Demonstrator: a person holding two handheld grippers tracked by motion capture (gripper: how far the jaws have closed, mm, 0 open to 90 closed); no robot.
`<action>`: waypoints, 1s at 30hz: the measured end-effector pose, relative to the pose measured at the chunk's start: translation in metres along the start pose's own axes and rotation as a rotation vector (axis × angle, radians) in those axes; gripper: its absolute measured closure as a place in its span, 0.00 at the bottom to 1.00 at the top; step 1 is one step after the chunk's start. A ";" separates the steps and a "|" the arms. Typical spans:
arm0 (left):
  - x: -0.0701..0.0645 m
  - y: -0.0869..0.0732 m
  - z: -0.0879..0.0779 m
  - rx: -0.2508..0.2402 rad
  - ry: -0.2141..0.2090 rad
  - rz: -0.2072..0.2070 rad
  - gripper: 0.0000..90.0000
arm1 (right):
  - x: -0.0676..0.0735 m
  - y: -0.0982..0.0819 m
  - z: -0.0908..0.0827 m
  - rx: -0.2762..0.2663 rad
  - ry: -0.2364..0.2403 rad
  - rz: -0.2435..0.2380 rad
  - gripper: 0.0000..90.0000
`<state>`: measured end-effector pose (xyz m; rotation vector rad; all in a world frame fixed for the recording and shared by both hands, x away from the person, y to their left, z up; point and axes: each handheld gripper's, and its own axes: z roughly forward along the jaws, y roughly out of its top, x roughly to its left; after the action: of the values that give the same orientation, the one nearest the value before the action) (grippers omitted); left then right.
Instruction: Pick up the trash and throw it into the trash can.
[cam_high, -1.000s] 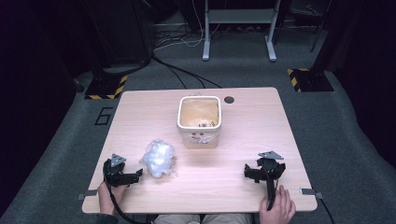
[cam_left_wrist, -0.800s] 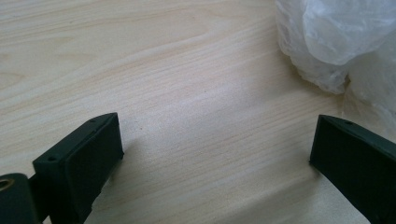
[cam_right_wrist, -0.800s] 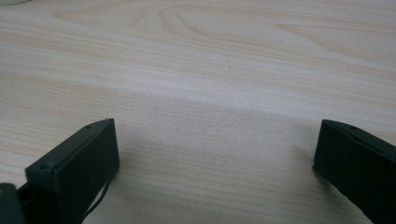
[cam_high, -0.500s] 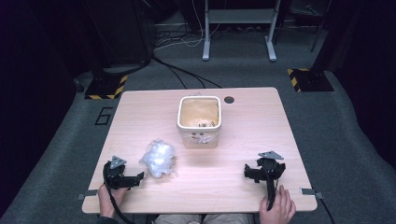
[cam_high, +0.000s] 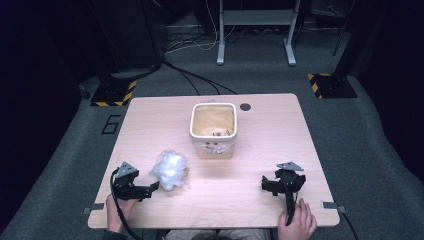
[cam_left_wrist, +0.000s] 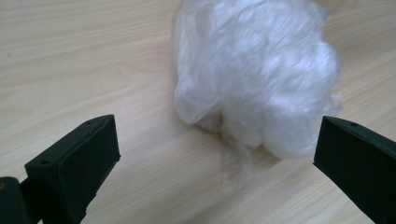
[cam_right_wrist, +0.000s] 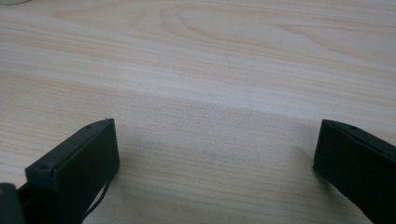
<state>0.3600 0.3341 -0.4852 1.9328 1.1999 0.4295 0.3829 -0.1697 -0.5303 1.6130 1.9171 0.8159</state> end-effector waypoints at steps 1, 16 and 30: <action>0.000 0.000 0.000 0.000 0.000 0.000 0.00 | 0.000 0.000 0.000 0.000 0.001 0.001 0.00; -0.020 0.040 0.016 -0.053 -0.055 0.030 0.00 | 0.000 0.000 0.000 0.000 0.001 0.000 0.00; -0.034 0.045 0.066 0.110 -0.006 0.071 0.00 | 0.000 0.000 0.000 0.000 0.000 0.000 0.00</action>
<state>0.4120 0.2645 -0.4871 2.0740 1.1752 0.4013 0.3829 -0.1697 -0.5303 1.6131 1.9172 0.8161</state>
